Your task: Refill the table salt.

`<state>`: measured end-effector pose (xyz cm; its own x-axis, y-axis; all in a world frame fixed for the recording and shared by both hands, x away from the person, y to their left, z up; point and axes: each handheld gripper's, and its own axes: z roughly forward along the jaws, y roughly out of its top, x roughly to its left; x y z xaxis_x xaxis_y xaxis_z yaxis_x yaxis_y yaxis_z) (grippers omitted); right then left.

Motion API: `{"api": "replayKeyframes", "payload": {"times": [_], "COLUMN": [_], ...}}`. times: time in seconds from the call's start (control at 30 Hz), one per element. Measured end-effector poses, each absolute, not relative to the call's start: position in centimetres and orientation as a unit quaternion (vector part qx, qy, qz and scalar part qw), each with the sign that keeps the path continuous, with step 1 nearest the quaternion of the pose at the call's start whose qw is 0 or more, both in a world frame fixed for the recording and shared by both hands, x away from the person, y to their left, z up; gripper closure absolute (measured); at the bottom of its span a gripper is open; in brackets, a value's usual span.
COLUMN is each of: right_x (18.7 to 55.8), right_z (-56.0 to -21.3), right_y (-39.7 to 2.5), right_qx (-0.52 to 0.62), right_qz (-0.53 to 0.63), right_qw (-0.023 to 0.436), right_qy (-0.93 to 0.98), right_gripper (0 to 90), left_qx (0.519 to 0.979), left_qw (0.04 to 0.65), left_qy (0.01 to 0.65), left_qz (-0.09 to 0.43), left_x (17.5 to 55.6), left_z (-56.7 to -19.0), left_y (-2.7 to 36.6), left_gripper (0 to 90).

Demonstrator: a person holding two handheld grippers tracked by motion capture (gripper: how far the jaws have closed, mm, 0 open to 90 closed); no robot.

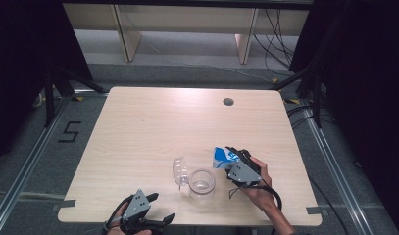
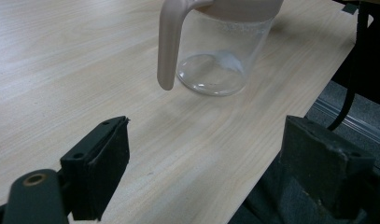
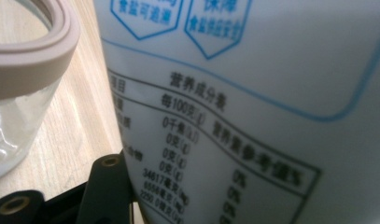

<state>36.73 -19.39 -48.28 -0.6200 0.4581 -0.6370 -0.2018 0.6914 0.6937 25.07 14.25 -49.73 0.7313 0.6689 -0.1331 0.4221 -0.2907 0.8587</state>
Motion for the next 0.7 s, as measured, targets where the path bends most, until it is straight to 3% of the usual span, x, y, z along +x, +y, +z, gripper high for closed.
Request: {"api": "replayKeyframes", "payload": {"times": [0.7], "right_x": [36.35], "right_z": [-48.05], "right_y": [-19.2], "right_qx": [0.054], "right_qz": [0.35], "right_qw": [0.465], "right_qy": [0.811], "right_gripper": [47.0], "left_qx": [0.792], "left_qw": [0.489], "left_qy": [0.344], "left_qz": [0.127], "left_x": [25.1], "left_z": [-49.73], "left_y": [14.24], "left_gripper": [15.4]}}
